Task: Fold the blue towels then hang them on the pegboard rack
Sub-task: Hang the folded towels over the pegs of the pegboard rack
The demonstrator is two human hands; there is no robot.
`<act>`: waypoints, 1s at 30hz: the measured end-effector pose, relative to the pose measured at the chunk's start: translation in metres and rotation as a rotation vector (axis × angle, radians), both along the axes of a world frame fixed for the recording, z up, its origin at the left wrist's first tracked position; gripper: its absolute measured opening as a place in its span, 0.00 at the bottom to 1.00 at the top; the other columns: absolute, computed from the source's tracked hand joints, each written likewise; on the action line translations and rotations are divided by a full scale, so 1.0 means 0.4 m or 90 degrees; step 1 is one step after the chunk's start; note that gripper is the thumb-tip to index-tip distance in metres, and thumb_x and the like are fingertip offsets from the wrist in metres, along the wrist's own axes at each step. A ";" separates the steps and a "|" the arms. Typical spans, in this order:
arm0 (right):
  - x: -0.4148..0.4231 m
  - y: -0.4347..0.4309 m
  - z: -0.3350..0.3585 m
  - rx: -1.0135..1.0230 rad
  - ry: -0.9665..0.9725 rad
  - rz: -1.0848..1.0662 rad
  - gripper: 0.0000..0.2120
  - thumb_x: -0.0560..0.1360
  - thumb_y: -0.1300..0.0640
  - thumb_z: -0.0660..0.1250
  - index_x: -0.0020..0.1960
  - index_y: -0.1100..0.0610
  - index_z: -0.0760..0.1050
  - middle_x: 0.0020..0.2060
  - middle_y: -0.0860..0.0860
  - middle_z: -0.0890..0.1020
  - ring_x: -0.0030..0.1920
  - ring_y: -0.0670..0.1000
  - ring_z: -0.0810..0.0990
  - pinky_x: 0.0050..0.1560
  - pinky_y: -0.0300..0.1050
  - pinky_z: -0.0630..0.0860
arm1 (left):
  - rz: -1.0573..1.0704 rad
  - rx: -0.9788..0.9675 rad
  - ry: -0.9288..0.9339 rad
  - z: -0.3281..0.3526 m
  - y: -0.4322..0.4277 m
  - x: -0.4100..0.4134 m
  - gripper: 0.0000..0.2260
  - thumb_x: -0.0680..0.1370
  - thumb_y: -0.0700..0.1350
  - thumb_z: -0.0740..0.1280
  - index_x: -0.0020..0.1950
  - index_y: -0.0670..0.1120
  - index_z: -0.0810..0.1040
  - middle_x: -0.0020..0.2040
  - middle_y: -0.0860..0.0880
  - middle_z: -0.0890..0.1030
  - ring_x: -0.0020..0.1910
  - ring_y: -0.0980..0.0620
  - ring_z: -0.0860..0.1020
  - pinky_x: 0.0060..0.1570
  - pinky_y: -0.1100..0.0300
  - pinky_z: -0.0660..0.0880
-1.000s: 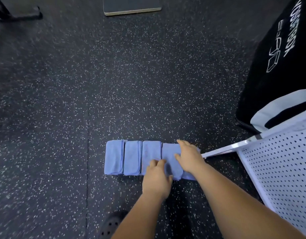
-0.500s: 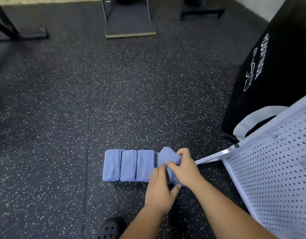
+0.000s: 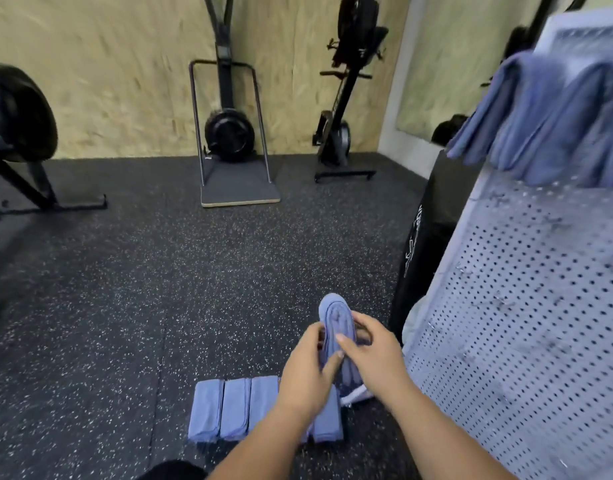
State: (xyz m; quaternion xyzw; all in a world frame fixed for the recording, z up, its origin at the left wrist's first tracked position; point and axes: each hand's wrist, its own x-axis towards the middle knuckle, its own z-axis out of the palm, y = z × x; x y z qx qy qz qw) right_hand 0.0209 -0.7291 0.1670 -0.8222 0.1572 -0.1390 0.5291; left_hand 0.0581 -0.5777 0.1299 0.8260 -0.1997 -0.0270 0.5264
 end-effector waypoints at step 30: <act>-0.429 -0.202 0.724 -0.283 -0.434 -0.472 0.15 0.85 0.53 0.66 0.70 0.54 0.80 0.59 0.46 0.78 0.55 0.42 0.77 0.55 0.32 0.68 | -0.155 -0.212 -0.265 0.757 -0.360 -0.268 0.16 0.87 0.47 0.62 0.75 0.53 0.74 0.62 0.63 0.76 0.59 0.61 0.75 0.58 0.60 0.72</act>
